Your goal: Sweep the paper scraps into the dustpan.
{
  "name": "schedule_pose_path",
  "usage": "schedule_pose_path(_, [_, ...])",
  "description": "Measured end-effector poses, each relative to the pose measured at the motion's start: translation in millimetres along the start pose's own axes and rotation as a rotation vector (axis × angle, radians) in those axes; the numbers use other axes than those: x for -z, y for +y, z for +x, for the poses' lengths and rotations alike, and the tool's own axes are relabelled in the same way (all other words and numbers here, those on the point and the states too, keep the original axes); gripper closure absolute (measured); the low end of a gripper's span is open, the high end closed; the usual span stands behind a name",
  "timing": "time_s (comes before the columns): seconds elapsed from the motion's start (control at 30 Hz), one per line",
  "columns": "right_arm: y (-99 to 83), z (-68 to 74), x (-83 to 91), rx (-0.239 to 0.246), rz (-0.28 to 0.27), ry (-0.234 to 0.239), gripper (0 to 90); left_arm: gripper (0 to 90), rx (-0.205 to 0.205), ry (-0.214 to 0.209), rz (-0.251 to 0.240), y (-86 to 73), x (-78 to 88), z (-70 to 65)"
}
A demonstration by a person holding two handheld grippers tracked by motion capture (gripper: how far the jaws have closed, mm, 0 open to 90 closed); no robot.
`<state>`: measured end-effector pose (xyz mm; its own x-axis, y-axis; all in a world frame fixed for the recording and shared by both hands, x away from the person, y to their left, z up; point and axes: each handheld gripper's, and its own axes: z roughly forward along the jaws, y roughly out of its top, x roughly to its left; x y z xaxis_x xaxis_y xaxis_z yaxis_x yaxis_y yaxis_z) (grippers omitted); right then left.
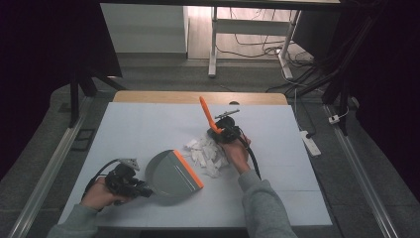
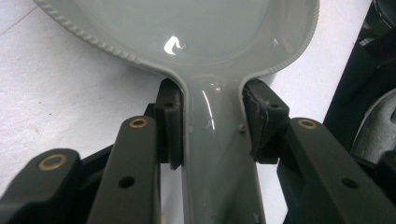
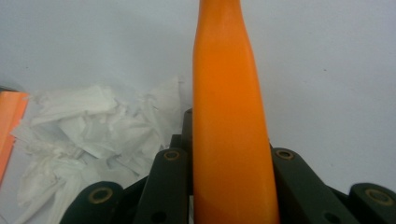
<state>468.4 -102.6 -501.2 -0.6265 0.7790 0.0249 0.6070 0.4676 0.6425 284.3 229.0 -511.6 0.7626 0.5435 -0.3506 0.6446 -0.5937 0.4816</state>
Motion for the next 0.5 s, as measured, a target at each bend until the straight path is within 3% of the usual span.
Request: schedule_pose_path(0.5, [1.0, 20.2, -4.4, 0.06, -0.006, 0.055, 76.8, 61.7, 0.011, 0.0, -0.006, 0.1, -0.7, 0.3])
